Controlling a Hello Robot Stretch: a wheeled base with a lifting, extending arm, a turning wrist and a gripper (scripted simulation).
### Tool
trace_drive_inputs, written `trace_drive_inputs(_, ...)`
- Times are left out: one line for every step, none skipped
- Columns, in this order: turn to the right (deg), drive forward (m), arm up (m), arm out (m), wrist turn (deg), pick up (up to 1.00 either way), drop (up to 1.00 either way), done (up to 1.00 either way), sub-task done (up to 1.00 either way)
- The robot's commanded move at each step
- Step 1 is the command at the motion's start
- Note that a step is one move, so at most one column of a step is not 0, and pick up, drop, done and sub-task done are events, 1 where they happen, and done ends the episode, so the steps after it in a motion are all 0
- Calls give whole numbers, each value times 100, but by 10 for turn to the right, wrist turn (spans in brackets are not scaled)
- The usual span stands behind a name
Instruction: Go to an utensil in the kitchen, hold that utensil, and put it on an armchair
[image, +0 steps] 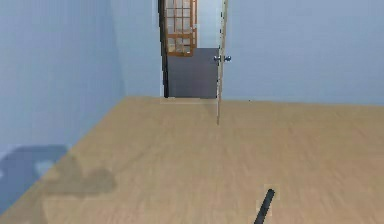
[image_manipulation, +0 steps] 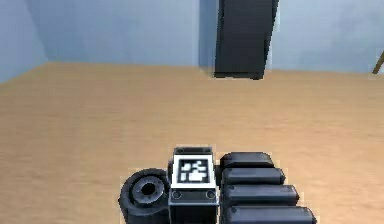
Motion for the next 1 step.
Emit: trace_drive_inputs(0,100,0,0,0,0,0,0,0)
